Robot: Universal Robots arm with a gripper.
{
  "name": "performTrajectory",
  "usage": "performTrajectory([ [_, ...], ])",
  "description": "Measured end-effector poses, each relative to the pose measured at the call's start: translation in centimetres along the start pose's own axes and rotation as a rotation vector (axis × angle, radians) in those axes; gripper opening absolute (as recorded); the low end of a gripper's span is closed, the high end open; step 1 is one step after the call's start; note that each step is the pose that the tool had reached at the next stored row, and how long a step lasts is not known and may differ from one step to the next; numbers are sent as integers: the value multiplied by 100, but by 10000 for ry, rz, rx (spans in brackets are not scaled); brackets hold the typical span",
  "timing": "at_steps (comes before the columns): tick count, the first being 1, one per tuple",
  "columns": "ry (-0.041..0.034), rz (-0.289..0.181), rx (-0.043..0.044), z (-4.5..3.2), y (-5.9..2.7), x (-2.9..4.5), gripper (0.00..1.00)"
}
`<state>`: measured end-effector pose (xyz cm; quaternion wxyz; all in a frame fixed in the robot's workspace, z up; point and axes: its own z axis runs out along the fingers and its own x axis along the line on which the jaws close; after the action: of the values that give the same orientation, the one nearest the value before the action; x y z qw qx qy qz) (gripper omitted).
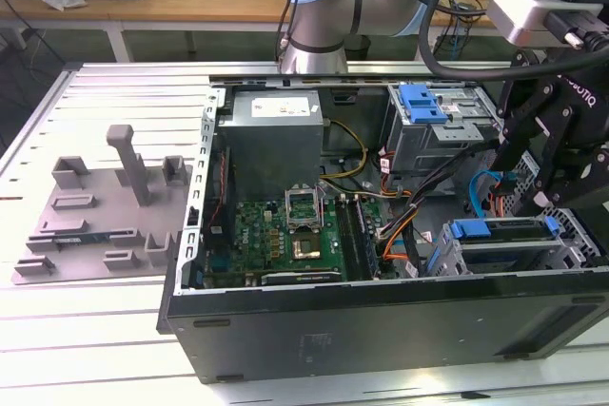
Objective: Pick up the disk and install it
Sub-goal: 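Insert the first disk wire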
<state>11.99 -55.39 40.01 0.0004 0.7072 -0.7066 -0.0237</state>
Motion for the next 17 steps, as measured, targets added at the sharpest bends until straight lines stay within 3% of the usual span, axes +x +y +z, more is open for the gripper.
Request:
performTrajectory([
  [9, 0, 0, 1, 2, 1, -21, 57],
  [13, 27, 5, 0, 6, 0, -160, 57],
  [16, 202, 11, 0, 11, 0, -345, 57],
  [17, 233, 13, 0, 13, 0, -373, 57],
])
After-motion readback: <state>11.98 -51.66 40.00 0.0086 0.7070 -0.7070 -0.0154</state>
